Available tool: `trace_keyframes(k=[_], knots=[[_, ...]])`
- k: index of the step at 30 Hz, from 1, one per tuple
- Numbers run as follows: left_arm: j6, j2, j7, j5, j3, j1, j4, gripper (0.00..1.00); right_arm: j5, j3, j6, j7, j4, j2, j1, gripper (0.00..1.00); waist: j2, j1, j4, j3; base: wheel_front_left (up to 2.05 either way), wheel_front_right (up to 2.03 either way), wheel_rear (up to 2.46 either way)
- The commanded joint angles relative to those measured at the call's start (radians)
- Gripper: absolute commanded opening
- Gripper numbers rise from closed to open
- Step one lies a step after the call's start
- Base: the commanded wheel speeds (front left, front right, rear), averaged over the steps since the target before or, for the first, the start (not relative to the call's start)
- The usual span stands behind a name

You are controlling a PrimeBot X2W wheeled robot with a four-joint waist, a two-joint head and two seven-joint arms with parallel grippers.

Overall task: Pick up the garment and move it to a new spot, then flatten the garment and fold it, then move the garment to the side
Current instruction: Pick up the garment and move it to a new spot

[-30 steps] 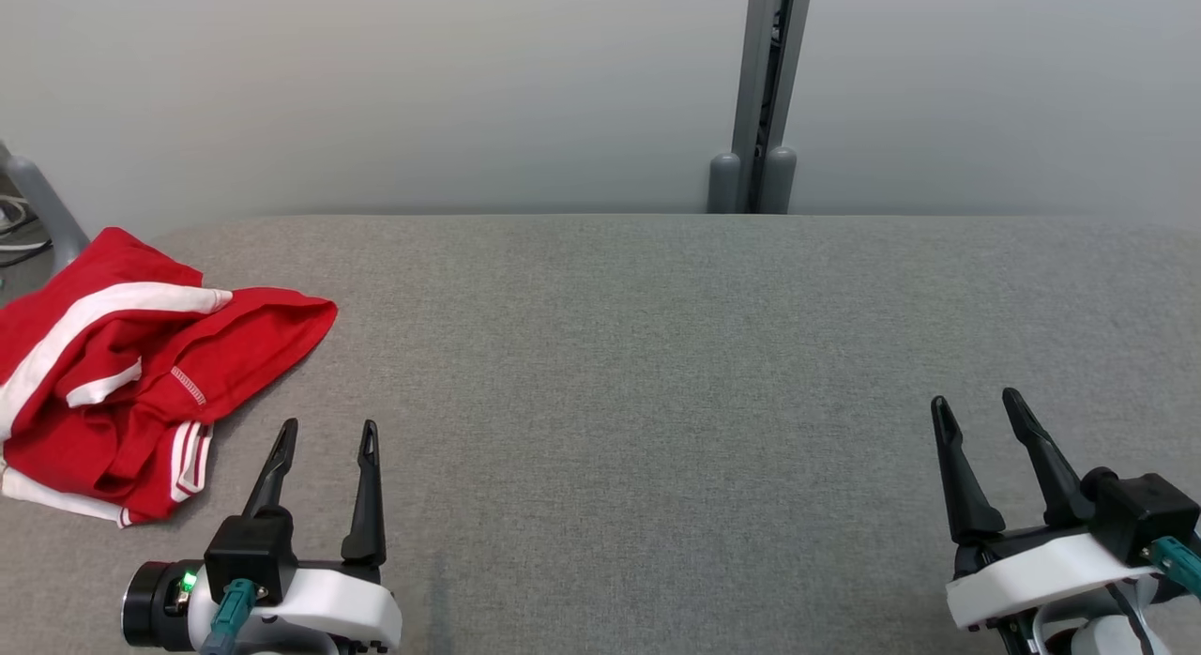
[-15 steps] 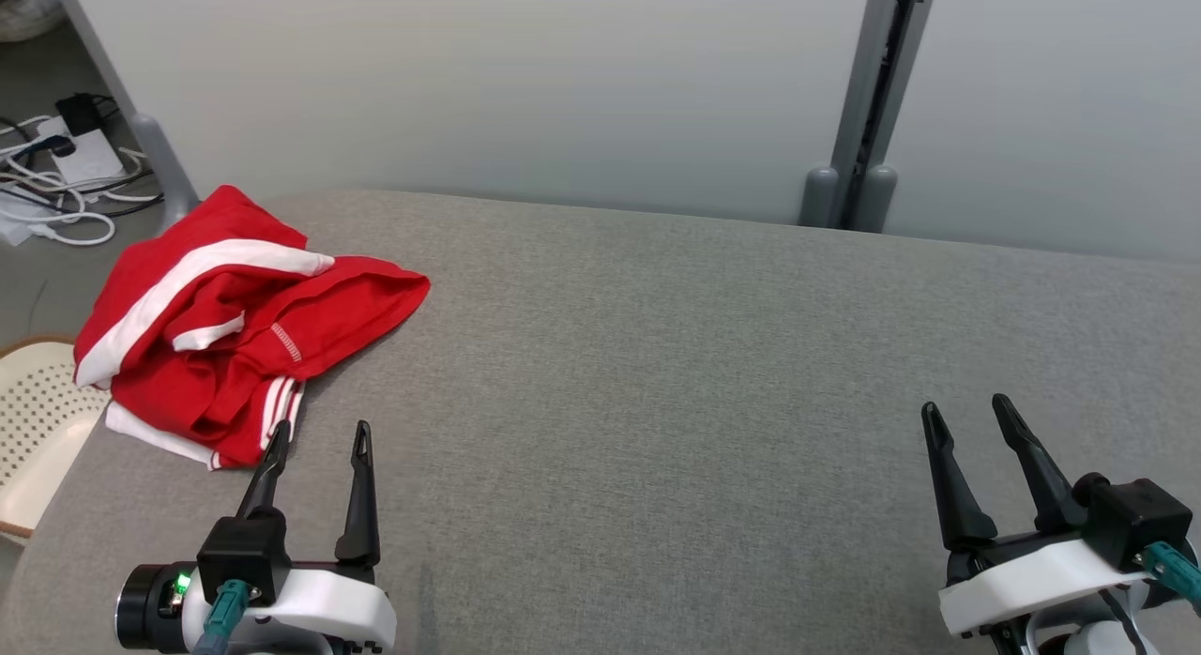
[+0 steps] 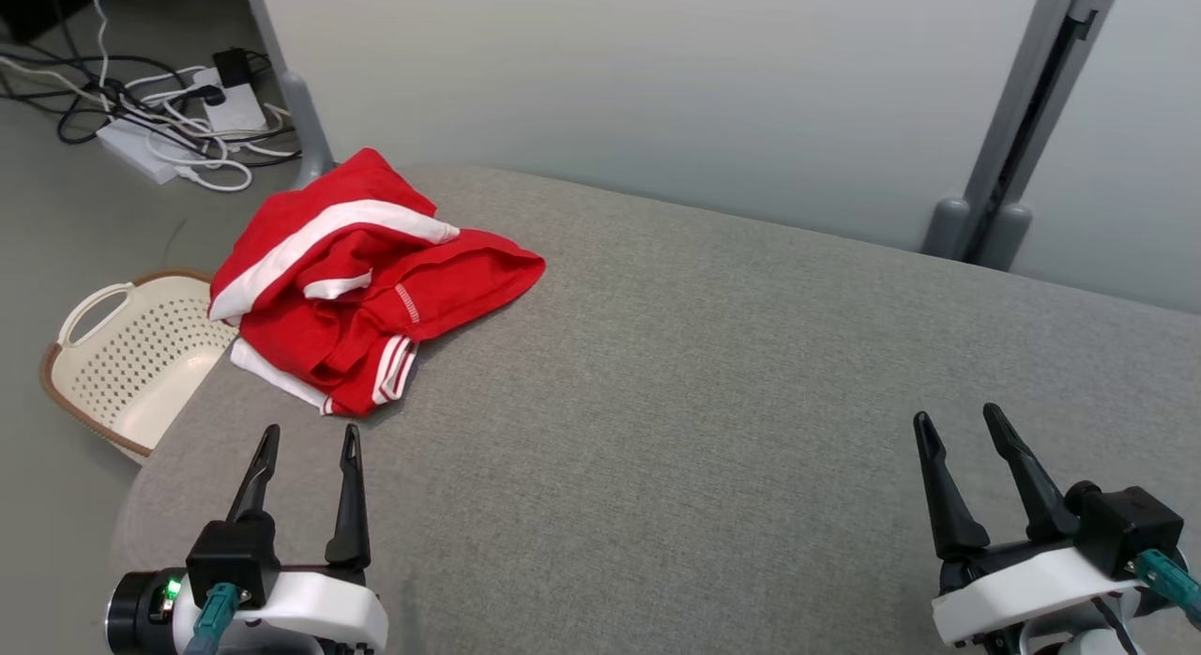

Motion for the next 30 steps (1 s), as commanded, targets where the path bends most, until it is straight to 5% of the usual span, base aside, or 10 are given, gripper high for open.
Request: trace_keyframes(k=[1,12,30], knots=[[0.001,0.004,-0.001,-0.007,0.003,0.009,0.002,1.00,0.004,0.001,0.002,-0.004,-0.004,-0.002,0.003,1.00,0.0000,0.0000,0.030,0.001,0.00,0.00,0.00],[-0.005,0.007,-0.001,-0.008,0.017,0.013,0.004,1.00,0.010,0.016,0.002,-0.004,-0.002,0.002,0.001,1.00,0.0000,0.0000,0.142,-0.001,0.00,0.00,0.00],[0.010,0.005,-0.001,-0.023,0.050,0.048,-0.032,1.00,0.034,0.092,0.002,-0.004,0.026,-0.025,-0.048,1.00,0.0000,0.0000,0.156,0.014,0.00,0.00,0.00]])
